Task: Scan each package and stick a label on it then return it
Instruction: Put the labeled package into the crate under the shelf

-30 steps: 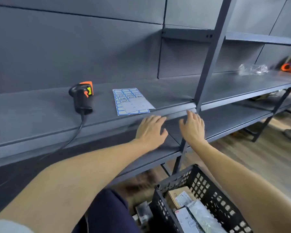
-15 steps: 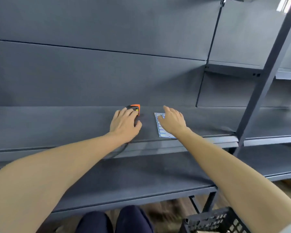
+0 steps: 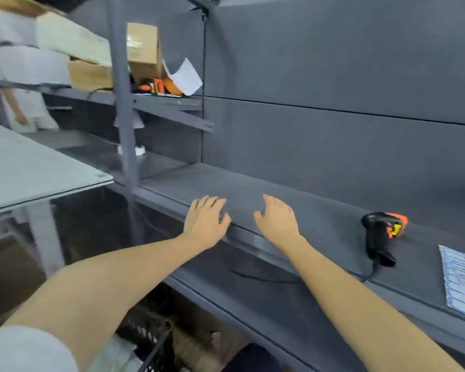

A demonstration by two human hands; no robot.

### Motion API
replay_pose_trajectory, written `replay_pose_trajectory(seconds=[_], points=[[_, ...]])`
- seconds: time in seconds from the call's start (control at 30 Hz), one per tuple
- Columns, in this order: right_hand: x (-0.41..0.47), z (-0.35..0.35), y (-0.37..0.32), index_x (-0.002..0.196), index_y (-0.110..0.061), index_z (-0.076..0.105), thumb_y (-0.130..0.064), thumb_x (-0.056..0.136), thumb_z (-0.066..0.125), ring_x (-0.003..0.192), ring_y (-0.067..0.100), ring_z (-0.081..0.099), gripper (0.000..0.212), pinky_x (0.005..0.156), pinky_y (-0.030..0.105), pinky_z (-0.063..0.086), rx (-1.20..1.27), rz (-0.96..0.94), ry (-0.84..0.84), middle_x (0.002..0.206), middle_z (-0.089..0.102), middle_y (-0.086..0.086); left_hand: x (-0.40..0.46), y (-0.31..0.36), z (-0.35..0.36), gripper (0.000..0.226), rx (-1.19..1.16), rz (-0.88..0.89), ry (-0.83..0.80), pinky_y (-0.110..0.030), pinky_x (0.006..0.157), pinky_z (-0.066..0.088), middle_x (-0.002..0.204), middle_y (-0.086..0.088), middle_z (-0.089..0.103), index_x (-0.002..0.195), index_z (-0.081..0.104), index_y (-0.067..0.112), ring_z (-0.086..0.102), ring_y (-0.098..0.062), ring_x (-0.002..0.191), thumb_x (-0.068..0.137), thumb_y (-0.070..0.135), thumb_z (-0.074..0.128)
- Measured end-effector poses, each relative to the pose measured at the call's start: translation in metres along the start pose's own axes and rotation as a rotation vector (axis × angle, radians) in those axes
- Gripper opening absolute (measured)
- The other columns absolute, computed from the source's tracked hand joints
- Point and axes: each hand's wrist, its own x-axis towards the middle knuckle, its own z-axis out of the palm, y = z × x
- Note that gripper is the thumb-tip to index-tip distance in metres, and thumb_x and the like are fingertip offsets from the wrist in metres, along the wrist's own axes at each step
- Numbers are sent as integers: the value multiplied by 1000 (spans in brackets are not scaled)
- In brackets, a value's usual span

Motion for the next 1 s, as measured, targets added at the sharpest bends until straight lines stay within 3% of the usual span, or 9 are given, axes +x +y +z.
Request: replay_pose_trajectory(seconds=[0.4, 0.83, 1.0], points=[[-14, 102, -152, 138, -7, 41, -20, 95, 44, 128, 23, 40, 46, 111, 33, 26, 154, -461, -191, 136, 50, 8, -98, -140, -36, 48, 197, -439, 25, -34, 114, 18, 147, -1, 43, 143, 41, 17, 32, -19, 138, 99, 35, 37], [-70, 243, -206, 138, -7, 42, -21, 94, 45, 128, 25, 42, 46, 110, 36, 29, 102, -515, -517, 136, 50, 8, -194, -244, 44, 39, 143, -619, -68, -34, 104, 30, 128, 0, 59, 127, 56, 18, 48, -20, 122, 93, 32, 46], [-99, 307, -211, 138, -9, 41, -24, 95, 42, 130, 23, 40, 46, 113, 35, 25, 31, -514, -676, 139, 48, 6, -248, -268, 97, 46, 114, -727, -195, -33, 107, 26, 136, 0, 53, 135, 50, 16, 43, -19, 128, 94, 34, 43]])
